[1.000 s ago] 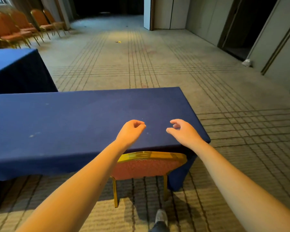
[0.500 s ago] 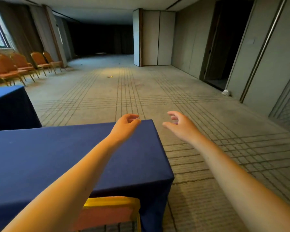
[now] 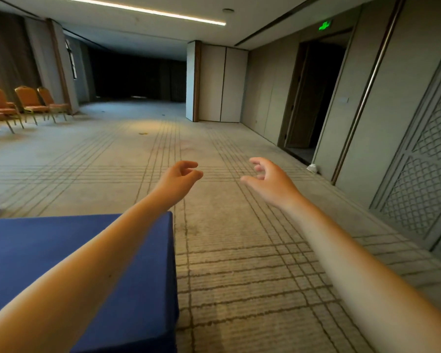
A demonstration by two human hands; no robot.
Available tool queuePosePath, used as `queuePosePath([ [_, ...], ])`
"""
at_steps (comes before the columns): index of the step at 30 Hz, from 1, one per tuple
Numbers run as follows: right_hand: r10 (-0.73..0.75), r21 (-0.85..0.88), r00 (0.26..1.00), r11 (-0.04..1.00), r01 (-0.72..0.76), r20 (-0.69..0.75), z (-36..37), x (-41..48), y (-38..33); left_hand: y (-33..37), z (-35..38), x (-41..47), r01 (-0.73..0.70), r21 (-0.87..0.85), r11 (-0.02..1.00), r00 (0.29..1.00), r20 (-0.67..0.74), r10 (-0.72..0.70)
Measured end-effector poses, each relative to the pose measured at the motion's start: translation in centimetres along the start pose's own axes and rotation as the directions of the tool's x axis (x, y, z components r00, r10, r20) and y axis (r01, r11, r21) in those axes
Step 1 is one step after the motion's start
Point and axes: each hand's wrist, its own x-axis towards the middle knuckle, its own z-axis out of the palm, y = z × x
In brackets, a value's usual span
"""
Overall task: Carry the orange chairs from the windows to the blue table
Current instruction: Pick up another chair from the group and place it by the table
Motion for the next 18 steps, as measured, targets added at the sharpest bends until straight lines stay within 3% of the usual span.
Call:
queuePosePath([
  [8,0.019,0.036,0.999,0.999,-0.018,-0.03,-3.3,10.4,9.8,-1.5,7.9,13.2,-0.002,-0.02,1.0,0.998,0.059,0.003],
  [18,-0.003,0.007,1.0,1.0,0.003,-0.01,-5.5,34.8,18.2,-5.0,13.6,37.5,-0.05,-0.067,0.997,0.996,0.066,0.055],
])
